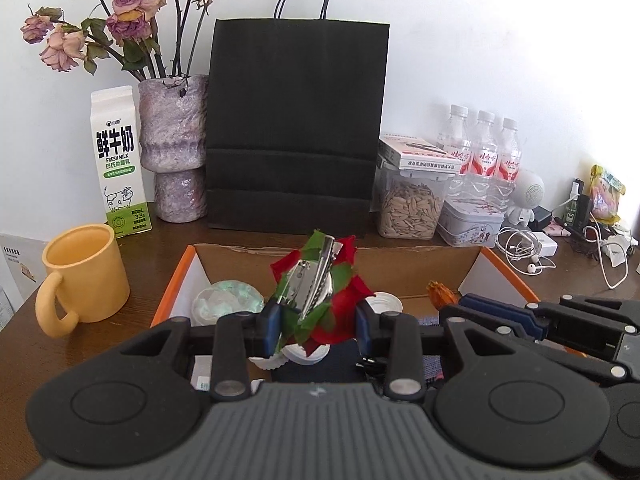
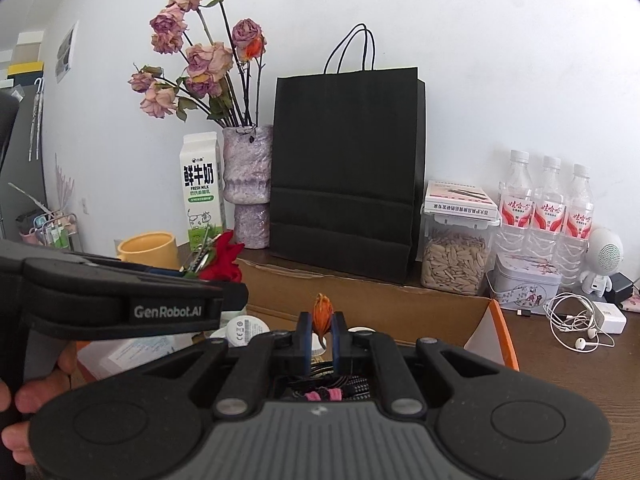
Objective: Organize objects
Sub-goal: 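Carry the rose and orange piece into the box and open both tools, then move both tools back toward the white cap and clear plastic strip, then grasp the white cap with the left tool while the right tool grasps the clear strip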
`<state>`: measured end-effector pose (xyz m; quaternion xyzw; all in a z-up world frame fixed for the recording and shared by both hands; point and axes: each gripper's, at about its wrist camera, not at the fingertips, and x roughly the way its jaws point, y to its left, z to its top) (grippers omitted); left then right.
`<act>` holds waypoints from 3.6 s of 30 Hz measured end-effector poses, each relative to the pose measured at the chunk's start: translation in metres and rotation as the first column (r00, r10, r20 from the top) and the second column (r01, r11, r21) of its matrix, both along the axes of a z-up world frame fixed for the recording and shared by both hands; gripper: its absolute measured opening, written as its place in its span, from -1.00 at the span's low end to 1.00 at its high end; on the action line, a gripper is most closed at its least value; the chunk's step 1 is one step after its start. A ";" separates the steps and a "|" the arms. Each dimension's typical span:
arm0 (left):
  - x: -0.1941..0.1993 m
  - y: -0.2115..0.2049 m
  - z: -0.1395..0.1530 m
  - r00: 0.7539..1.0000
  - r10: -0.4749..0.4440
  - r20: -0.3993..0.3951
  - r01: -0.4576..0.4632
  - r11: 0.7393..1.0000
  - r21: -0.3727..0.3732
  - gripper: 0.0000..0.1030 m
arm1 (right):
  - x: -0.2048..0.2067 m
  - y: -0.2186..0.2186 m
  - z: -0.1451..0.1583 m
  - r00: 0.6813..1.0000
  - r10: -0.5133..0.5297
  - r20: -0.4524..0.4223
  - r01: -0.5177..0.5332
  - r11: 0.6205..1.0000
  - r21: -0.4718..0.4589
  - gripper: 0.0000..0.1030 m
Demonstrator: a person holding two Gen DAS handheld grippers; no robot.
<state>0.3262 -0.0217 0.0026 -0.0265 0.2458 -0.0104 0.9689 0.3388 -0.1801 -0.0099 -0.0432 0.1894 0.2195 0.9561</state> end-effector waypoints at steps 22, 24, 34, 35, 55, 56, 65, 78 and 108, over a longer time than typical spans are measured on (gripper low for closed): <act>0.000 0.020 0.004 0.997 0.074 0.014 -0.074 0.997 0.012 1.00 | 0.006 -0.003 -0.012 0.996 -0.093 -0.008 0.092 0.993 -0.071 0.90; -0.008 0.021 0.005 0.997 0.075 0.016 -0.075 0.997 0.005 1.00 | -0.001 -0.003 -0.010 0.995 -0.095 0.005 0.095 0.993 -0.074 0.90; -0.072 0.022 0.001 0.995 0.095 -0.014 -0.095 0.995 -0.022 1.00 | -0.065 -0.005 -0.009 0.996 -0.090 0.007 0.091 0.993 -0.077 0.90; -0.078 0.022 0.000 0.995 0.101 -0.020 -0.101 0.995 -0.022 1.00 | -0.072 -0.005 -0.010 0.996 -0.088 0.000 0.088 0.993 -0.078 0.90; -0.177 0.033 -0.030 0.983 0.119 -0.139 -0.118 0.993 0.017 1.00 | -0.162 -0.004 -0.058 0.981 -0.045 -0.190 0.012 0.985 -0.171 0.81; -0.180 0.033 -0.032 0.982 0.120 -0.143 -0.119 0.993 0.016 1.00 | -0.162 -0.002 -0.060 0.979 -0.039 -0.200 0.004 0.985 -0.171 0.73; -0.191 0.039 -0.035 0.979 0.131 -0.158 -0.130 0.991 0.017 1.00 | -0.160 -0.001 -0.063 0.966 0.000 -0.258 -0.028 0.994 -0.104 -0.85; -0.178 0.050 -0.040 0.970 0.170 -0.173 -0.166 0.985 0.036 1.00 | -0.160 -0.016 -0.051 0.980 -0.014 -0.197 0.005 0.999 -0.050 -0.90; -0.104 0.053 -0.060 0.971 0.139 -0.195 -0.138 0.990 0.019 -0.44 | -0.106 -0.014 -0.051 0.983 -0.053 -0.176 0.049 0.998 -0.027 -0.90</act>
